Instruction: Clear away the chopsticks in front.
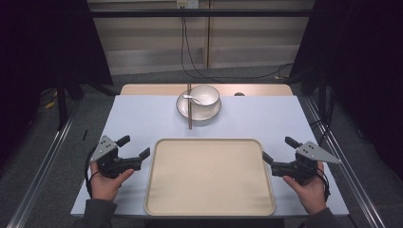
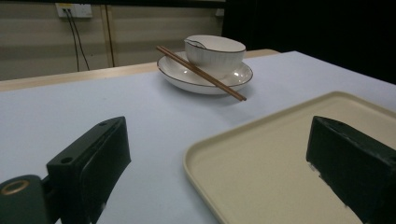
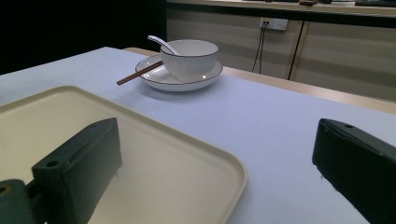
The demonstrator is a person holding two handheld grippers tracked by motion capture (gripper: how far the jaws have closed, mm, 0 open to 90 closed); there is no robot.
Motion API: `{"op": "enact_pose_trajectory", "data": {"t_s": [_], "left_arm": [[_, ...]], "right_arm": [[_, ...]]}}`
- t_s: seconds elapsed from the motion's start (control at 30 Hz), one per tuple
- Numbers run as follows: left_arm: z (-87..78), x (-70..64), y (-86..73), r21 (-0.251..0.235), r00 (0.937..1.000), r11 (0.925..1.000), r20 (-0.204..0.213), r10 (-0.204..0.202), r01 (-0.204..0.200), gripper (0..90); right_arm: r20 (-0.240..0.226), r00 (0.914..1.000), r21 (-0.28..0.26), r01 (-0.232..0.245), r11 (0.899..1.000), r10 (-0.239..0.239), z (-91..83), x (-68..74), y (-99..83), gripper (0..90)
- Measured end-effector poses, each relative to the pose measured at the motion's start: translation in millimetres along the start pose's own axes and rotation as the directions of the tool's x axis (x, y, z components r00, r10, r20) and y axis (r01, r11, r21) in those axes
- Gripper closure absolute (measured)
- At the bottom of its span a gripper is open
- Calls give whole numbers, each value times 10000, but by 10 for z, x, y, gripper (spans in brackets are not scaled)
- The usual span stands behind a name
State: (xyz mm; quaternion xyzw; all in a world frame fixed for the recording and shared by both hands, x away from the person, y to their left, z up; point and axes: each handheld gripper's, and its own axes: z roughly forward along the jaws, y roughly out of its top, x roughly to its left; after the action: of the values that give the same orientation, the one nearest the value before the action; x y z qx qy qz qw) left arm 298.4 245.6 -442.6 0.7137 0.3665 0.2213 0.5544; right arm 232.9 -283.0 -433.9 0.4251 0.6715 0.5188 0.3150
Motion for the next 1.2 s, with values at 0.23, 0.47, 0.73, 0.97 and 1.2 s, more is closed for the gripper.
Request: {"op": "enact_pose_trajectory", "data": {"t_s": [0.23,0.47,0.73,0.97,1.2], "left_arm": [[65,-37,18,176,10000,9998,8,67,-67,59],[218,-101,112,149,10000,9999,14,54,-54,59],[565,-151,249,424,9997,9991,202,-101,93,59],[866,-131,362,665,9991,9970,88,-409,403,69],[1179,-130,476,1011,9988,9937,-83,-484,490,74]], "right_arm": [[-145,9999,-7,13,10000,-13,-9,-13,-1,12],[-167,9999,-40,29,10000,-30,-35,-1,-8,12],[-139,9998,-123,-115,9999,114,-75,-21,-20,12],[-354,9994,-162,-1,9999,-5,-86,24,-19,13],[-404,9992,-89,50,9999,-54,-88,22,-27,19]]}}
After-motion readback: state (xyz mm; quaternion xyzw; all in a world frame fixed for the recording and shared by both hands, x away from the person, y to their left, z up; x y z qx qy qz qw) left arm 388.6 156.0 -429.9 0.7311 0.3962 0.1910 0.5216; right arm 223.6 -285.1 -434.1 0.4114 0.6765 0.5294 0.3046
